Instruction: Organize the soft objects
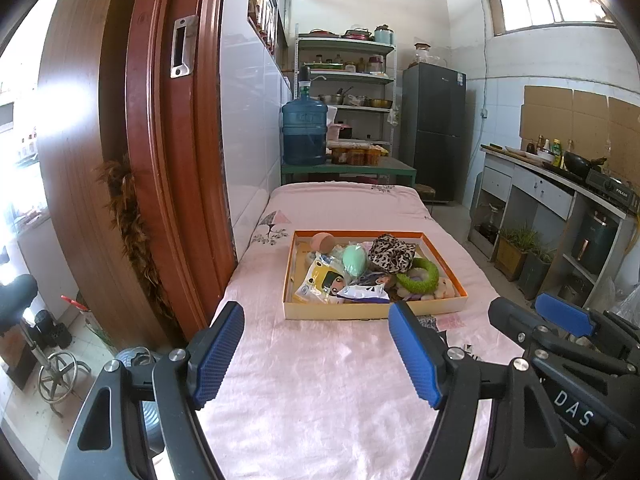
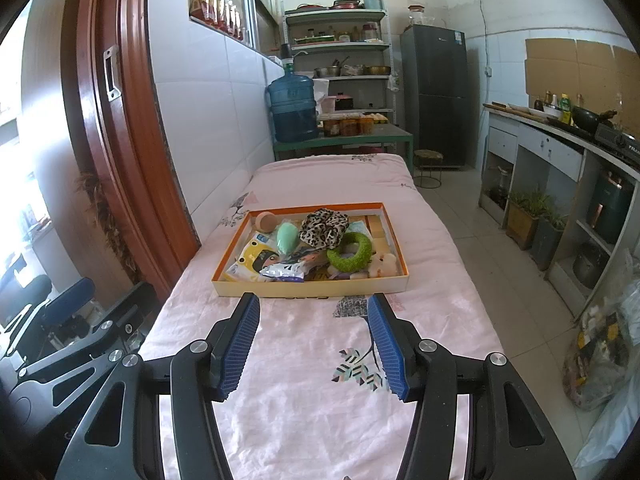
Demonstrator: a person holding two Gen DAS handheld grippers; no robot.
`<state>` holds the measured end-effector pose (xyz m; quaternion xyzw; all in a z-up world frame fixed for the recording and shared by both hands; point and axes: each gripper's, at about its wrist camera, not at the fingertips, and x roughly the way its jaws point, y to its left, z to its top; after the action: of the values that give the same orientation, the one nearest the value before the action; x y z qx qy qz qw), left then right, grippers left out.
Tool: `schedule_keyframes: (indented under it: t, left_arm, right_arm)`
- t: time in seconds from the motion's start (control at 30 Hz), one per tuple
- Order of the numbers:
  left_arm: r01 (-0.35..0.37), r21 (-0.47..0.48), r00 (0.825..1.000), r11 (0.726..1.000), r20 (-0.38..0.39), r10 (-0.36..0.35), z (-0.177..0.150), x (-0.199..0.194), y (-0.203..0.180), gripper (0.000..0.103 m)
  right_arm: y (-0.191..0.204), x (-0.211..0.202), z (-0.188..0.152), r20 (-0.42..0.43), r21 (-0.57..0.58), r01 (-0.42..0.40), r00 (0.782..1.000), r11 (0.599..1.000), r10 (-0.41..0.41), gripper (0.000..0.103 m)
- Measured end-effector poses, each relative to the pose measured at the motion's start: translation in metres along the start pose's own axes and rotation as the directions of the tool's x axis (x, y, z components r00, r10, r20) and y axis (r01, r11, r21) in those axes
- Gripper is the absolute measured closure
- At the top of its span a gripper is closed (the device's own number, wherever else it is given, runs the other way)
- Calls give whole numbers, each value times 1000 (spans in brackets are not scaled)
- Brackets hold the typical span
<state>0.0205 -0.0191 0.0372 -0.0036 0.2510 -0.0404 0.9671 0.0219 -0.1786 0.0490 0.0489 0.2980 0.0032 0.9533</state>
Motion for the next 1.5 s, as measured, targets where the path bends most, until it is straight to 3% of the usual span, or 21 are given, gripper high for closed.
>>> schedule_keyframes:
  t: [1.5]
  left_arm:
    - [-11, -7, 1000, 1000, -12, 11, -8, 4, 5, 28]
  right_arm:
    - [3, 0, -1, -3, 0, -5, 1000, 1000, 5, 45]
